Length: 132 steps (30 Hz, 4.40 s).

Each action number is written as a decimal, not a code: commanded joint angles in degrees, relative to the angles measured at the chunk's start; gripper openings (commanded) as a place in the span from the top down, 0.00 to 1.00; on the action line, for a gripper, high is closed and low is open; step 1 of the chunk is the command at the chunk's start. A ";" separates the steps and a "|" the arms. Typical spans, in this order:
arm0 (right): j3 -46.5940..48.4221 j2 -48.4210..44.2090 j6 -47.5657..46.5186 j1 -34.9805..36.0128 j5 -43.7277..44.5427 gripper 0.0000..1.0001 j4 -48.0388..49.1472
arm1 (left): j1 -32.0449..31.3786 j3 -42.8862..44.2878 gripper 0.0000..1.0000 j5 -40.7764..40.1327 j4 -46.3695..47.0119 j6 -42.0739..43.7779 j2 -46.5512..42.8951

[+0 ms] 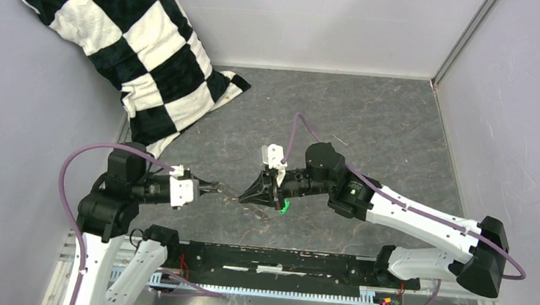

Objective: Put the keys on the keyring

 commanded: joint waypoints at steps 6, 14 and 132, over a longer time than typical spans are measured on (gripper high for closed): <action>-3.53 -5.39 -1.09 -0.20 -0.22 0.99 3.47 | 0.17 1.43 0.98 0.36 1.67 1.51 0.43; -7.08 -8.12 0.03 -1.00 0.89 0.99 6.73 | 0.16 1.86 0.98 0.52 1.65 1.24 0.93; -5.20 7.26 25.18 -2.98 2.14 0.99 36.78 | 5.04 -25.33 0.53 20.66 22.72 70.95 -25.63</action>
